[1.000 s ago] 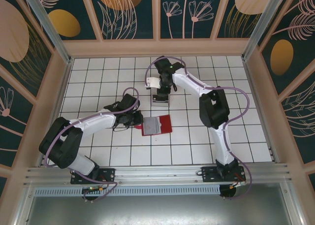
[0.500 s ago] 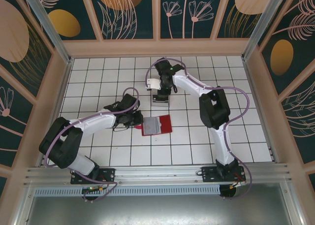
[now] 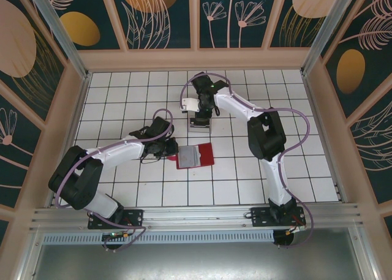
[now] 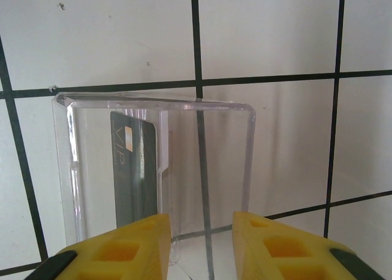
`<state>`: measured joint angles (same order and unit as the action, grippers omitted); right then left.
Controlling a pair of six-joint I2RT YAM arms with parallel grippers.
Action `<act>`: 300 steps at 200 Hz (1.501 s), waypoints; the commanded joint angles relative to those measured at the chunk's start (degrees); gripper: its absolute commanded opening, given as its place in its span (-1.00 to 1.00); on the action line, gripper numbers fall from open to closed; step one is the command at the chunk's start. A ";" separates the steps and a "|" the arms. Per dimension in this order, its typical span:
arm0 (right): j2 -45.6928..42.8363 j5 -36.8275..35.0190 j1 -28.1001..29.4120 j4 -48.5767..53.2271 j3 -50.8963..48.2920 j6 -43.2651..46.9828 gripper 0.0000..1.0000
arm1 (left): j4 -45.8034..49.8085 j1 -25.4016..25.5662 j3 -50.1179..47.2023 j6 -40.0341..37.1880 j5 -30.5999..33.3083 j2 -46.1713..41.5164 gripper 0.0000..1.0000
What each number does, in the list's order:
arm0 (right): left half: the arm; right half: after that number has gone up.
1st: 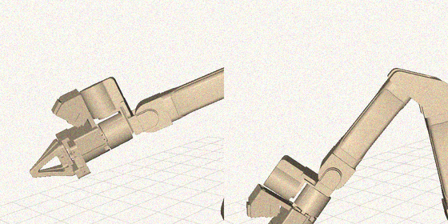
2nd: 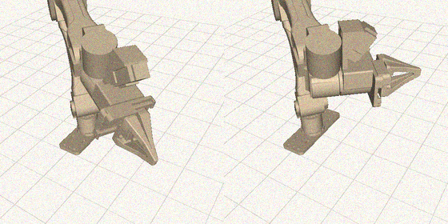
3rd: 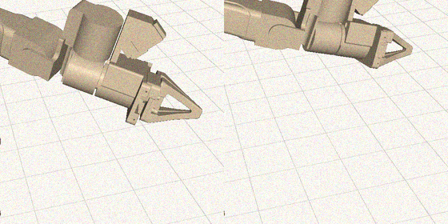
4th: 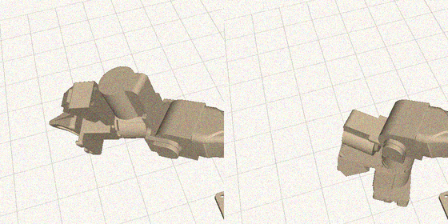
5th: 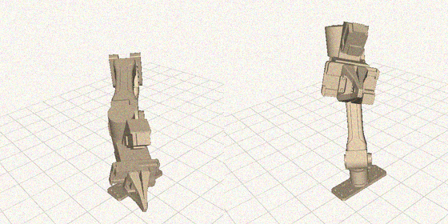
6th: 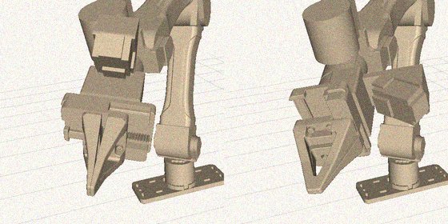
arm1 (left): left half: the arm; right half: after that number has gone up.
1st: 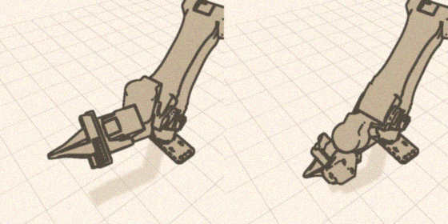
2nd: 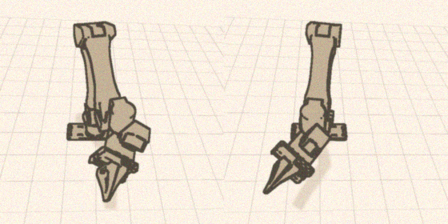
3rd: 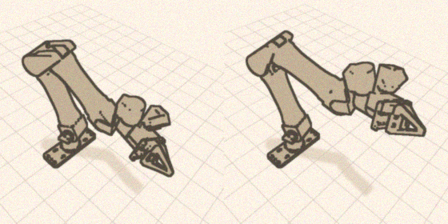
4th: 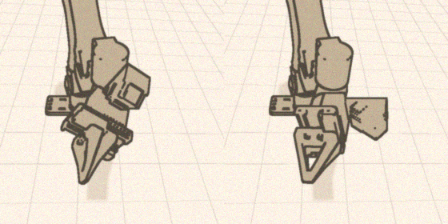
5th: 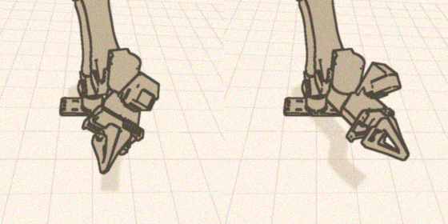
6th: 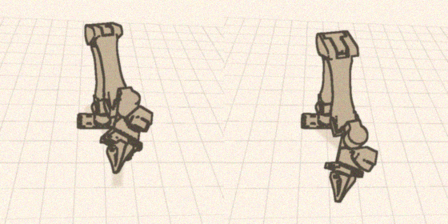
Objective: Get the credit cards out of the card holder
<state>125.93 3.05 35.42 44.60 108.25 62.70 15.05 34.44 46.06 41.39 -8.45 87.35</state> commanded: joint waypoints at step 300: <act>-12.56 4.57 0.77 -14.54 -10.13 -28.16 -0.31 | -0.17 -0.49 -0.54 -0.78 5.49 -7.18 -0.67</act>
<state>119.61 4.34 35.73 35.35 102.52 47.81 15.16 34.39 45.60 41.39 -5.74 82.30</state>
